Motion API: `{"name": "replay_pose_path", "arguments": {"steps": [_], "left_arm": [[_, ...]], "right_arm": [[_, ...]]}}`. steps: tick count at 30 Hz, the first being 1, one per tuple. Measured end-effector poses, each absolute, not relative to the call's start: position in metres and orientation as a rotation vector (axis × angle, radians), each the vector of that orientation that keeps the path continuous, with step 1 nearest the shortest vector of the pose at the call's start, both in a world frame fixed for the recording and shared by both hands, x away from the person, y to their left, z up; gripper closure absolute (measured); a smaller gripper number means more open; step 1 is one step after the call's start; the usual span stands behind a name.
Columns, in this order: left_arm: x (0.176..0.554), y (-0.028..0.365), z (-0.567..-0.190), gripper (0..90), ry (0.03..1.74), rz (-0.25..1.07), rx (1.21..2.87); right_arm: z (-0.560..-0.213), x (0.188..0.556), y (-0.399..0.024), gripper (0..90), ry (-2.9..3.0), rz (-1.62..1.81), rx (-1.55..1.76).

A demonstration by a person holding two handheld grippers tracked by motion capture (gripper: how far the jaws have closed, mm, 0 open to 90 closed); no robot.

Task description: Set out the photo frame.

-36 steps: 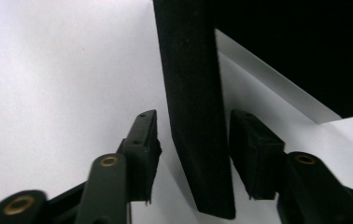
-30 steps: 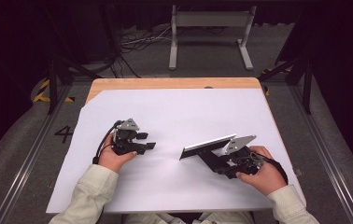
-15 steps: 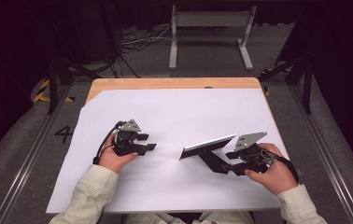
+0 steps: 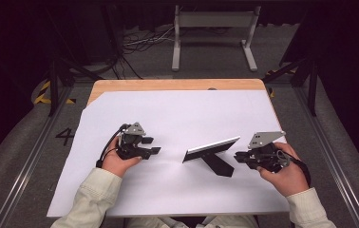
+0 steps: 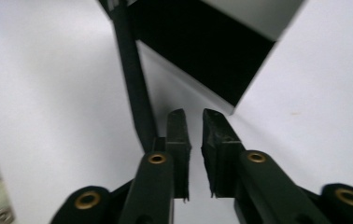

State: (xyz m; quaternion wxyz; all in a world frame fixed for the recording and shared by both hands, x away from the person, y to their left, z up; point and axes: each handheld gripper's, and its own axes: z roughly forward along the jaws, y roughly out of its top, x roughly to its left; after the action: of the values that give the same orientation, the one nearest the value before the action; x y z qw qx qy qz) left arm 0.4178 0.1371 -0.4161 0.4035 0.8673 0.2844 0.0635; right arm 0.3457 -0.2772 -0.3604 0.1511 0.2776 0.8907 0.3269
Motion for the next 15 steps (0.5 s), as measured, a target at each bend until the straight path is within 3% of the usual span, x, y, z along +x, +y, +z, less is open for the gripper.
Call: {"name": "replay_pose_path", "arguments": {"steps": [3,15], "left_arm": [[0.417,0.136,-0.415,47.8,0.707,0.161,2.19],[0.415,0.132,-0.415,48.6,0.677,0.158,2.179]], "right_arm": [[-0.356,0.345,-0.281,89.8,2.461,0.966,0.828],[-0.355,0.347,-0.291,90.0,2.247,1.097,0.927]]}}
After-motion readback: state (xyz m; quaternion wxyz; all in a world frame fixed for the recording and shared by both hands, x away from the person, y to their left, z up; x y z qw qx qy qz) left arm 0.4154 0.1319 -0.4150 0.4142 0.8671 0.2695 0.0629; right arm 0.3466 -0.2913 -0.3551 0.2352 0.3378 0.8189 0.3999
